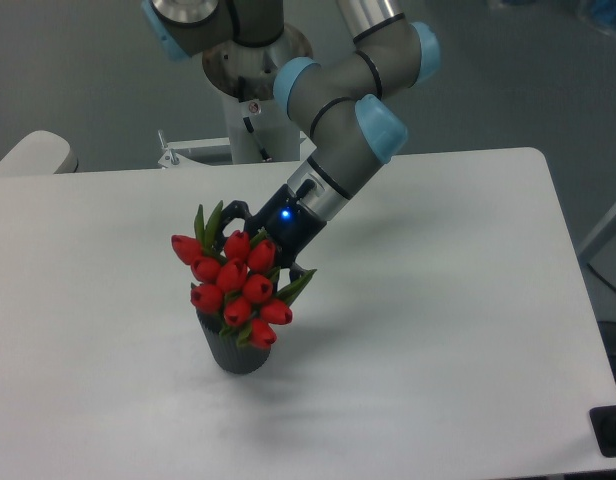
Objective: Pick up the flowers from the vase
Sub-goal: 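Close the gripper around the tulip stems just above the vase rim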
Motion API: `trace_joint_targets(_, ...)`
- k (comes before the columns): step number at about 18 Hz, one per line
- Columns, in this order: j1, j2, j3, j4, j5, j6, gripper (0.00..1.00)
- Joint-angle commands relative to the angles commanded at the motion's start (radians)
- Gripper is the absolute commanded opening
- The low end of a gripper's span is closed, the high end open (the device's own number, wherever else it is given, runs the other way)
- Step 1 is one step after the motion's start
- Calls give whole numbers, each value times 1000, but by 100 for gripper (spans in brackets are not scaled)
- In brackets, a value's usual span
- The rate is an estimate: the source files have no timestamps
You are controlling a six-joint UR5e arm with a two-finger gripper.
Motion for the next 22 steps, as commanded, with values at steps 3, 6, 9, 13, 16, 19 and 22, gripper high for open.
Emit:
trace_joint_targets(3, 2, 0, 2, 5, -2, 0, 82)
trace_joint_targets(6, 3, 0, 2, 6, -2, 0, 65)
trace_joint_targets(9, 6, 0, 3, 6, -2, 3, 57)
trace_joint_targets(13, 6, 0, 3, 6, -2, 9, 47)
trace_joint_targets(16, 8, 0, 6, 6, -2, 9, 42)
trace_joint_targets(19, 8, 0, 5, 6, -2, 9, 35)
trace_joint_targets(22, 9, 2, 6, 6, -2, 9, 31)
